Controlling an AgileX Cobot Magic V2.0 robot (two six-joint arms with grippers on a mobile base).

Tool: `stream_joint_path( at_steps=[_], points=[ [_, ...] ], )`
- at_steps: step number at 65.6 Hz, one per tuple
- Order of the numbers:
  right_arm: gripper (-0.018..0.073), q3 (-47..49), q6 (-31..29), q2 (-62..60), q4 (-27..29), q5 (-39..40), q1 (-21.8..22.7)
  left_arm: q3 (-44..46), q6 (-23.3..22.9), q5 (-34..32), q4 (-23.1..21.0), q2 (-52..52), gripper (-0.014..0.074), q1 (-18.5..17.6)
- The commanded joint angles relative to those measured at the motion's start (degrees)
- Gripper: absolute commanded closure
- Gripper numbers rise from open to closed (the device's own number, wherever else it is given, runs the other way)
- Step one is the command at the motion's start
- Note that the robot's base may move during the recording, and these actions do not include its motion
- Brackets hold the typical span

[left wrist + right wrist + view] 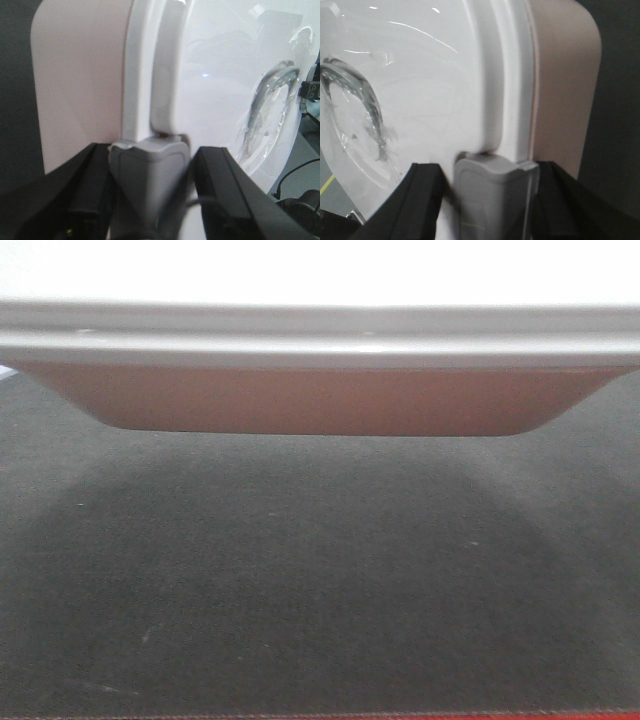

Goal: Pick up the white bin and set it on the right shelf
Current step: 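Hold the bin raised with both grippers while the base turns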

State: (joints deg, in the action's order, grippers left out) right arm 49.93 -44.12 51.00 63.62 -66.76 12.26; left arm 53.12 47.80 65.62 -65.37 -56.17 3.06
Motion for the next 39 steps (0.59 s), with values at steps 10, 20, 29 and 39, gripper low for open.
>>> stream_joint_path(
  at_steps=[10,20,29,39],
  points=[
    [0.0219,1.7,-0.7,-0.9,8.9,-6.8,-0.5,1.8,0.7,4.1,-8.6,1.3,0.0388,-1.1],
    [0.0219,1.7,-0.7,-0.9,8.9,-6.8,-0.5,1.8,0.7,4.1,-8.6,1.3,0.0388,-1.1],
    [0.0219,1.7,-0.7,-0.9,8.9,-6.7,-0.5,1.8,0.7,4.1,-8.6,1.3,0.0388,-1.1],
    [0.0219,1.7,-0.7,-0.9,8.9,-6.7,-0.5,1.8,0.7,4.1,-8.6,1.3,0.0388,-1.1]
  ],
)
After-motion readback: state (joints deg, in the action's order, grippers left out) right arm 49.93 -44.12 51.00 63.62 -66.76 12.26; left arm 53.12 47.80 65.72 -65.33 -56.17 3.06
